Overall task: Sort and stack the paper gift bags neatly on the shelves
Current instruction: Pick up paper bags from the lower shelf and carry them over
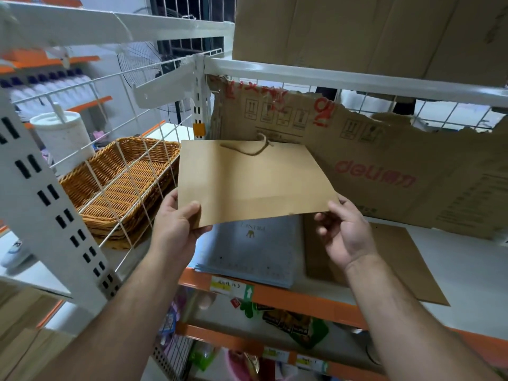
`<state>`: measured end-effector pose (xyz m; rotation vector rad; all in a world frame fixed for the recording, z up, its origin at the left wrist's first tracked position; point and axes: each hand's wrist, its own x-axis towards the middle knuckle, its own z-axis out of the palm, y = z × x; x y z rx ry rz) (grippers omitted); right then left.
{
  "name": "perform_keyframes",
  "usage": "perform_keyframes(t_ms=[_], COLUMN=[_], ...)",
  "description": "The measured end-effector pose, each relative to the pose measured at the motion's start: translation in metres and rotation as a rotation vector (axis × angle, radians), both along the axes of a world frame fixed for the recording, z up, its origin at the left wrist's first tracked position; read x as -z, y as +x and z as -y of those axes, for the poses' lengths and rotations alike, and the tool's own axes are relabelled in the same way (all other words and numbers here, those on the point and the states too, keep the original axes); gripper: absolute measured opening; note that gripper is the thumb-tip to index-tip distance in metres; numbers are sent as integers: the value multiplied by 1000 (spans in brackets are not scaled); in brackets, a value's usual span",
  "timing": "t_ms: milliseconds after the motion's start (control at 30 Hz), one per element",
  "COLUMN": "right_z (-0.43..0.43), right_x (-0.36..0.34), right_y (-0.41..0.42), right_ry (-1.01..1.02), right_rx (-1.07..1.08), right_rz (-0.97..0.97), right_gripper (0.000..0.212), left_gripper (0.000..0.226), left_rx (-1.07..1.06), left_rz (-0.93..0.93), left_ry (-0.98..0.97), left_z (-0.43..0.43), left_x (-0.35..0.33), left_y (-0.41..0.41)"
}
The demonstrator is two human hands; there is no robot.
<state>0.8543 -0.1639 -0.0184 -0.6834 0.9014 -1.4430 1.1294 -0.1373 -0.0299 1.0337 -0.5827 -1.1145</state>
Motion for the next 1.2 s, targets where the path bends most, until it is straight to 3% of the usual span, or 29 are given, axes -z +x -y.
perform_keyframes(t_ms=[200,433,733,933,1033,1200], right_z=[-8,-27,-60,-59,-52,-39], right_x=[0,12,43,59,71,87], right_y=[-11,-57,-163,-241,-274,-302], right_ry=[-3,60,170,268,339,468], right_rx=[52,165,339,349,319,138], right_rz=[32,-31,-21,-89,-235,-660], right_gripper=[31,28,29,26,23,18], left_gripper=[43,35,36,32,35,54], left_rx=[46,168,323,298,259,124], left_rz=[38,36,126,227,378,982], left_ry=[-65,28,146,268,337,467], left_z=[-1,6,14,14,13,6], left_x=[-4,10,32,51,67,70], left_y=[-8,-51,-159,-242,-269,-302])
